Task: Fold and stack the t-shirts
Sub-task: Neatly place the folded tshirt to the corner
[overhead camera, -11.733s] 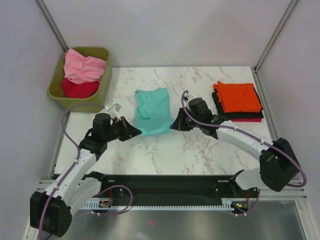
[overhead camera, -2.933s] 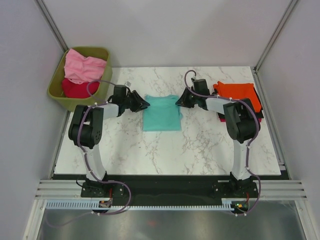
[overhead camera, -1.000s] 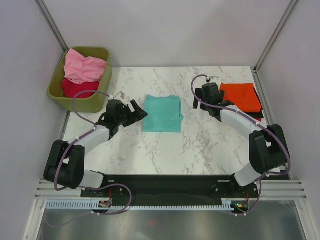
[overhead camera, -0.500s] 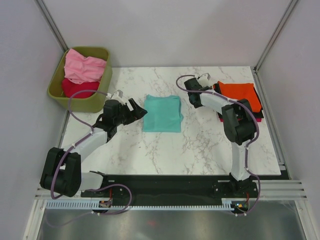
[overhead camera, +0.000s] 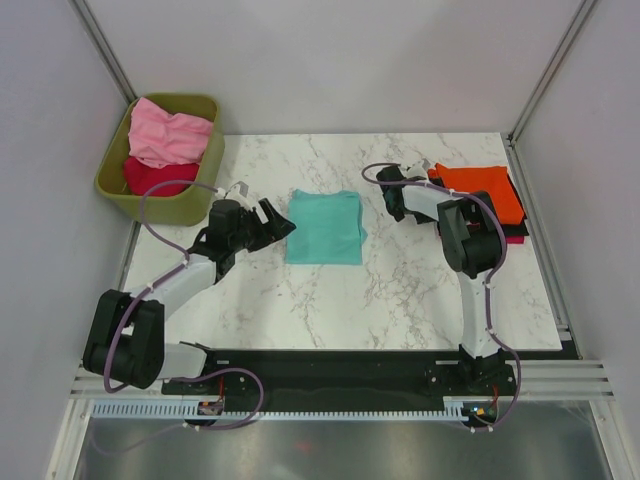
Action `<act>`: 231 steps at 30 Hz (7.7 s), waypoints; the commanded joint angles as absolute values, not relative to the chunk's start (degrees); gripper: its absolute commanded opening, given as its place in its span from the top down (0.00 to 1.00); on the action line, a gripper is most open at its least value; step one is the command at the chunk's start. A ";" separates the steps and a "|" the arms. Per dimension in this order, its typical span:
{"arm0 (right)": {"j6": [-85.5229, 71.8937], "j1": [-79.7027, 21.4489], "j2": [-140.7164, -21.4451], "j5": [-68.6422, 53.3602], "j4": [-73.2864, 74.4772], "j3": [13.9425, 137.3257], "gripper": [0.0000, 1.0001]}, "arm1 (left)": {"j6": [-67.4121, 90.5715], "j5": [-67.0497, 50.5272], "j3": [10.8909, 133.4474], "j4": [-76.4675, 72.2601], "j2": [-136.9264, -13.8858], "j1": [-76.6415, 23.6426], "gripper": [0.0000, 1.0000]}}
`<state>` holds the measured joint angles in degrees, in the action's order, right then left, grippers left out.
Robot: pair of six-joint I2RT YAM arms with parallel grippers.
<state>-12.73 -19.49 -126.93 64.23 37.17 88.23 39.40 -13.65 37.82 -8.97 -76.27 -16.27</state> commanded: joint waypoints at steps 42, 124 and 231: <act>-16.08 -17.40 -125.07 60.21 39.46 88.59 0.56 | 39.02 -15.29 40.87 -8.70 -78.57 -16.61 0.11; -25.66 -29.62 -127.26 9.48 12.57 89.21 0.44 | 40.61 -2.55 71.01 3.25 -119.53 -19.42 0.44; -33.05 5.98 -118.57 25.75 14.68 96.59 0.32 | 45.89 11.07 135.18 -21.18 -155.75 -45.53 0.32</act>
